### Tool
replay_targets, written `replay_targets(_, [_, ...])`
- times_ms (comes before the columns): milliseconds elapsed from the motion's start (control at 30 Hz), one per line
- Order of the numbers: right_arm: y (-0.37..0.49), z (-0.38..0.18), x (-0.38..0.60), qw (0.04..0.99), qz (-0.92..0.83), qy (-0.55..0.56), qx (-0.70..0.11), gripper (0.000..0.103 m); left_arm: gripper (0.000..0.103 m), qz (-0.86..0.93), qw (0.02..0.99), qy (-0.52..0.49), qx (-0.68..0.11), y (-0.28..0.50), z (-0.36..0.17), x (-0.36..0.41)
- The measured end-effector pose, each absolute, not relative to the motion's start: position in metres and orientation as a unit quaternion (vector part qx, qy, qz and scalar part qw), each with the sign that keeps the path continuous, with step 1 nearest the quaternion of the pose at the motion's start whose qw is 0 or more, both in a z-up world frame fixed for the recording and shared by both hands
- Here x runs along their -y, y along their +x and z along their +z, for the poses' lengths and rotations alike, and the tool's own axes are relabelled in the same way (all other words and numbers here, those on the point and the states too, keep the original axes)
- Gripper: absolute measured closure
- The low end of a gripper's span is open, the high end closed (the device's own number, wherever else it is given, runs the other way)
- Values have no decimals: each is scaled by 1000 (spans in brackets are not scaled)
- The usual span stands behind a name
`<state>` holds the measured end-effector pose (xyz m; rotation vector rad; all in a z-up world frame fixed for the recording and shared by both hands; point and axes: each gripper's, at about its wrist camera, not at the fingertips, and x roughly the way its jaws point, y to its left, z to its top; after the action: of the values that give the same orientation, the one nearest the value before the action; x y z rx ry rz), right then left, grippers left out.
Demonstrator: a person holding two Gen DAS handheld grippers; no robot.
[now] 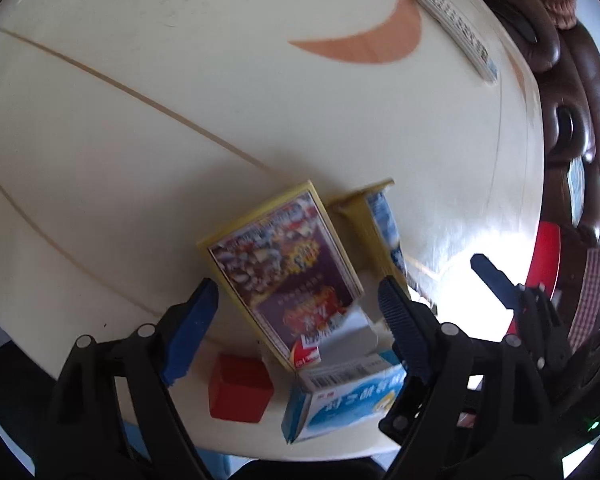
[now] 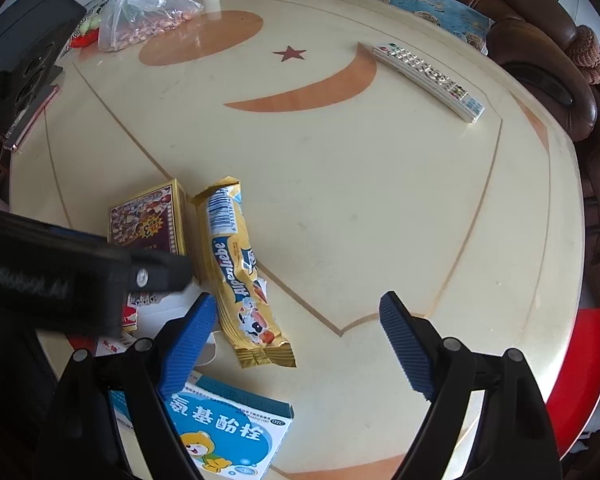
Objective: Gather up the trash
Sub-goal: 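Grasp the purple-gold card box with the left tool while the right tool grasps the yellow snack bar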
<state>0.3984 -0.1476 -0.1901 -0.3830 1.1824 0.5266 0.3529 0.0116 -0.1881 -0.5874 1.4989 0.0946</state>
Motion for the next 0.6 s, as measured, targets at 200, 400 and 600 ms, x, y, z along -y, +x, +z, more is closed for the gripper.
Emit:
replay_targets(200, [393,-194,140,783,247,-205,-533,23,32,52,695,-251,-672,352,-190,-14])
replay_targets(400, [394,-200,130,783,246,-218,-528,34,30,61,694,-225,-682,351,-194,-7])
replay_targets(600, [397,-199,138,789,233,-207,-529,38,18,71,689,-200,-693,370,-201,15])
